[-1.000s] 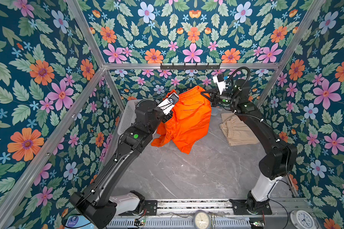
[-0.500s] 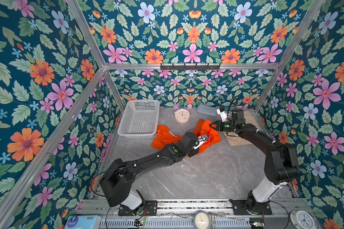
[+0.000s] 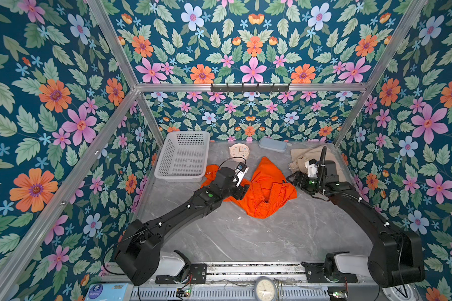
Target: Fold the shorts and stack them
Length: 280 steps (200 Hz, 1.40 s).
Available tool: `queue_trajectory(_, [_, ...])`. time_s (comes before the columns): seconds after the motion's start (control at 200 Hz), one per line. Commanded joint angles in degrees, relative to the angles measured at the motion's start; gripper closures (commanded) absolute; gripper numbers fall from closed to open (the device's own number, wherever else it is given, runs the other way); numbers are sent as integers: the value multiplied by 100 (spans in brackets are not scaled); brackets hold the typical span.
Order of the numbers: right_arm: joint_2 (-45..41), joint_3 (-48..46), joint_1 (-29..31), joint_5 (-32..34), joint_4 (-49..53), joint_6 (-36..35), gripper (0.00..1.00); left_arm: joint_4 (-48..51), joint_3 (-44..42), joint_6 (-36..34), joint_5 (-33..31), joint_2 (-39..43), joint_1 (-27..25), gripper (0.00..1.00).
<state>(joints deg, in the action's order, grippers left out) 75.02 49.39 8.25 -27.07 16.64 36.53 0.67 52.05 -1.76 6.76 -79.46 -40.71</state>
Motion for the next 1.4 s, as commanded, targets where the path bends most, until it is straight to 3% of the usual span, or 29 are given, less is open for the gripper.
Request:
queue_trajectory(0.0, [218,-106,233,-243,149,951,18,-197,163,15,677,-425,85,27])
queue_trajectory(0.245, [1083,-39,423,-125,145,1005,17,612,1788,-853,1721,-2281,562,18])
queue_trajectory(0.305, [1246,-30,431,-75,100,1013,16,988,2315,-1040,2192,-2683,748,16])
queue_trajectory(0.415, [1477,-1,424,-78,-14,1013,16,1346,3102,-1277,3666,-3339,1270,16])
queue_trajectory(0.515, [1584,44,431,-97,-52,995,16,2231,3955,-1777,4219,-3949,1557,18])
queue_trajectory(0.61, [1644,92,428,-96,-64,955,17,3415,4734,-2632,4166,-4476,1592,18])
queue_trajectory(0.73, [1750,156,430,-131,-47,899,17,4367,5419,-3169,3840,-5069,1592,17])
queue_trajectory(0.995, [1940,170,428,-191,-193,912,19,4926,5667,-3538,3569,-5490,1592,23])
queue_trajectory(1.095, [2175,207,424,-237,-345,960,22,5020,5595,-3674,3741,-5434,1592,35])
queue_trajectory(1.285, [2606,564,418,-366,-756,1065,32,4919,5147,-3687,4099,-4768,1592,84])
queue_trajectory(1.395, [2992,1103,397,-540,-961,1078,36,3943,4277,-3252,3996,-3751,1584,91])
